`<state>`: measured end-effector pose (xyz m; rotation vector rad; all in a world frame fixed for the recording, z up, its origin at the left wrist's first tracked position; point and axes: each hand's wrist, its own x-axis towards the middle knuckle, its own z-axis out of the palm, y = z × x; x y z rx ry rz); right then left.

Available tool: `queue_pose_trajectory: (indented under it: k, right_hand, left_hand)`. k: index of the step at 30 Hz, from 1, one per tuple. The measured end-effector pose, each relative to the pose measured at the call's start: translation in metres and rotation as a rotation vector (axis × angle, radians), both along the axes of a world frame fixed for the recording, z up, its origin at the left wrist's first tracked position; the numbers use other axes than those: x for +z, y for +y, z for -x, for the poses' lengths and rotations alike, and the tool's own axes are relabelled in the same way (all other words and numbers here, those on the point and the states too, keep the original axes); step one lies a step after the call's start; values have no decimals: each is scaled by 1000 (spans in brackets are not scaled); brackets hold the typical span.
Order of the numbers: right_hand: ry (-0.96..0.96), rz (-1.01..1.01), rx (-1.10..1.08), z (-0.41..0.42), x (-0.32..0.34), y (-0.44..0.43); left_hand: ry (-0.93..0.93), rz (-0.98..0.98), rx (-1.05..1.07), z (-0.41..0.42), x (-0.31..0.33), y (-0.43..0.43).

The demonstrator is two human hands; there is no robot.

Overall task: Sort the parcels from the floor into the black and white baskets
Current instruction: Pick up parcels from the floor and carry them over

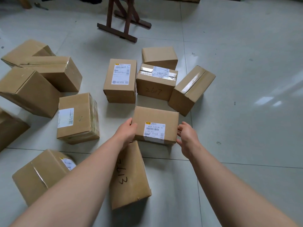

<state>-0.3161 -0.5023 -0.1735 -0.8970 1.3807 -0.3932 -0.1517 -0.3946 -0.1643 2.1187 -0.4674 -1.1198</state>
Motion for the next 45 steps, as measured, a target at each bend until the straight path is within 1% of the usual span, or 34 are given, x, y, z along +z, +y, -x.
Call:
queue_pose_trajectory:
  k: [6, 9, 11, 13, 16, 20, 24, 28, 32, 34, 36, 39, 42, 45]
  right_hand:
    - [-29, 5, -20, 7, 10, -2]
    - [-35, -24, -130, 17, 7, -7]
    - [-44, -9, -170, 19, 6, -11]
    - [-35, 0, -186, 18, 5, -10]
    - [10, 2, -178, 17, 4, -4]
    - [-24, -67, -164, 18, 0, -3]
    - [-48, -74, -147, 19, 1, 2]
    - [-64, -97, -212, 21, 3, 0]
    - [-51, -60, -258, 21, -1, 0]
    - [-2, -42, -222, 20, 0, 0]
    - [33, 5, -165, 19, 4, 1]
    - [16, 78, -75, 15, 14, 5]
    - [19, 144, 89, 11, 29, 13]
    - [37, 146, 161, 11, 48, 24]
  left_hand:
    - [106, 106, 103, 1, 4, -4]
    - [68, 105, 77, 0, 4, -1]
    - [77, 96, 91, -2, 2, 0]
    - [85, 87, 126, -3, 1, 0]
    - [25, 77, 151, -3, 1, 1]
    - [26, 162, 142, -4, -3, 5]
    - [18, 141, 117, -5, -6, 9]
    - [17, 111, 127, -7, -13, 11]
    - [60, 87, 145, -8, -19, 10]
    - [95, 100, 164, -8, -18, 8]
    - [120, 158, 193, -8, -13, 5]
    - [129, 264, 268, -12, 0, 3]
    - [134, 295, 301, -16, 14, 10]
    - [154, 325, 333, -20, 33, 23]
